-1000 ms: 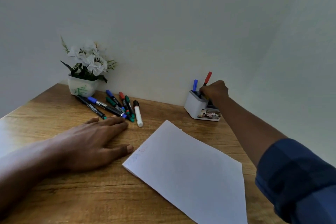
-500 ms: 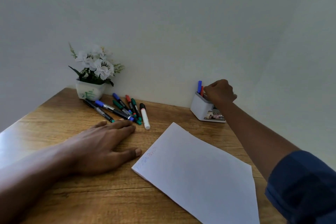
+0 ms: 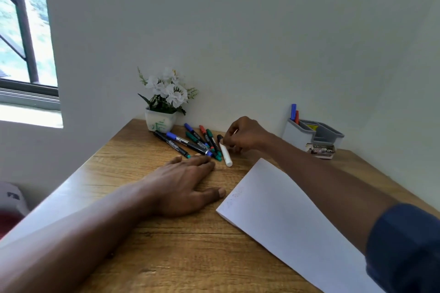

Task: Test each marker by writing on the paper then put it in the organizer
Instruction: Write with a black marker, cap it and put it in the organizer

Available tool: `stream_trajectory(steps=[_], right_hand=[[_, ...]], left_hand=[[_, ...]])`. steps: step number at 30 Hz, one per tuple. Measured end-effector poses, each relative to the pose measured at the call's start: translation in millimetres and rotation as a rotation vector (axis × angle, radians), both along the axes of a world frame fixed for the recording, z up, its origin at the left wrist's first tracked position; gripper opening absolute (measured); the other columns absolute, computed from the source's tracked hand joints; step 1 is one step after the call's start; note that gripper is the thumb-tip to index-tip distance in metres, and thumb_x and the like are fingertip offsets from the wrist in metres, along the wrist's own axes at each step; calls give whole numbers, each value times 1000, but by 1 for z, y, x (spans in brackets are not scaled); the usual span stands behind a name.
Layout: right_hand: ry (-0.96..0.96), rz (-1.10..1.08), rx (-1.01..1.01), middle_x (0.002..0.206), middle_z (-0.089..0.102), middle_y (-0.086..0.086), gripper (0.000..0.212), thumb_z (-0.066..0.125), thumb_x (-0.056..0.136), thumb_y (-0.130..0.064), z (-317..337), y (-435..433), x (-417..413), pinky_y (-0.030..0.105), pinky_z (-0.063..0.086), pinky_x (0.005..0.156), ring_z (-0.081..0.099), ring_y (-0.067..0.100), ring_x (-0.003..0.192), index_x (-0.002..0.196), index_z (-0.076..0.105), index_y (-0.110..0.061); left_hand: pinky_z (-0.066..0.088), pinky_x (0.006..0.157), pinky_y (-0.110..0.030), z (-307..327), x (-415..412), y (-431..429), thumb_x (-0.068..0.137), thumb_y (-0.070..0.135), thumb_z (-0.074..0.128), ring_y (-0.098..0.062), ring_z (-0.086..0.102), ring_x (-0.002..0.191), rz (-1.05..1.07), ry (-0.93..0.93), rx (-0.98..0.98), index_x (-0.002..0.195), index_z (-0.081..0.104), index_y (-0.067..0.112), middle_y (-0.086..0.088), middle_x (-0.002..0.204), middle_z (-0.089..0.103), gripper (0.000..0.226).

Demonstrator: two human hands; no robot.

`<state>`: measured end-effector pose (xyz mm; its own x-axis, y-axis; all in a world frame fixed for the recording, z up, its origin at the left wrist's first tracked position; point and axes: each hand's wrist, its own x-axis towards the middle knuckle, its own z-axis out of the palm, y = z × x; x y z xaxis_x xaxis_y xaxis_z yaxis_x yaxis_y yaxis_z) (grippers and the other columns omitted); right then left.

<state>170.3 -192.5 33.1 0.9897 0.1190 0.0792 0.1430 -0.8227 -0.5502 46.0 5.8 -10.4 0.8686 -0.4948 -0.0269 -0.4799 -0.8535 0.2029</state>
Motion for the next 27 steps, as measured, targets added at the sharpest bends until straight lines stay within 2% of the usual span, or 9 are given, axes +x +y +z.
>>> stream_trajectory(steps=[3, 7, 10, 13, 16, 19, 22, 25, 27], right_hand=[[63, -6, -59, 86, 76, 8, 26, 83, 82, -24, 7, 5, 10, 29, 61, 62, 72, 16, 68, 101, 72, -10], [165, -27, -92, 85, 76, 11, 33, 87, 77, -20, 10, 12, 16, 28, 60, 57, 72, 18, 68, 103, 71, -7], [156, -87, -72, 89, 76, 17, 34, 88, 75, -20, 7, 17, 17, 36, 65, 67, 77, 27, 79, 98, 72, -1], [73, -115, 61, 87, 75, 21, 27, 82, 79, -14, 17, 9, 14, 39, 65, 68, 76, 29, 71, 97, 73, 3], [-81, -27, 280, 94, 74, 20, 23, 73, 88, -11, 39, -4, -1, 37, 65, 67, 75, 23, 67, 109, 73, -2], [-273, 135, 155, 90, 75, 6, 34, 68, 96, -23, 53, -19, -33, 26, 61, 63, 73, 14, 69, 130, 66, -20], [-410, 220, -7, 81, 75, -6, 29, 66, 97, -32, 47, -32, -77, 16, 52, 57, 69, 6, 68, 126, 68, -29], [-520, 284, -138, 77, 72, -7, 13, 67, 95, -34, 29, -43, -119, 31, 53, 59, 67, 8, 67, 102, 74, -26], [-546, 300, -157, 76, 71, -7, 15, 65, 94, -37, 13, -47, -139, 37, 52, 59, 64, 9, 65, 100, 73, -25]], left_hand=[[3, 123, -37, -4, 2, 1, 91, 80, 28, -8, 5, 154, -15, -4, 1, 161, 7, 34, 11, 169, 2, 87], [2, 123, -37, -5, 5, 2, 90, 82, 27, -9, 4, 154, -19, -6, -3, 161, 7, 33, 10, 170, 2, 88], [1, 126, -40, -4, 4, 2, 91, 81, 26, -9, 1, 155, -25, -5, 5, 161, 5, 32, 9, 170, 0, 88], [1, 126, -41, -6, 4, 2, 91, 80, 24, -10, -2, 155, -33, -6, 24, 161, 2, 32, 8, 170, -3, 87], [1, 126, -40, -6, 5, 3, 91, 81, 26, -9, -1, 155, -26, -3, 10, 161, 4, 33, 9, 170, -2, 87], [9, 125, -40, -6, 2, 5, 89, 82, 29, -8, 12, 153, -16, -25, -89, 160, 15, 35, 10, 169, 13, 86], [29, 117, -41, -2, -5, 6, 86, 87, 18, -8, 41, 139, 19, -184, -292, 156, 26, 38, 10, 156, 44, 86], [47, 101, -43, 5, -11, 4, 91, 81, 26, -5, 57, 122, 4, -408, -500, 152, 34, 37, 13, 137, 62, 75], [52, 88, -36, 7, -16, 1, 93, 73, 39, 1, 61, 114, -45, -486, -600, 149, 39, 36, 16, 126, 66, 67]])
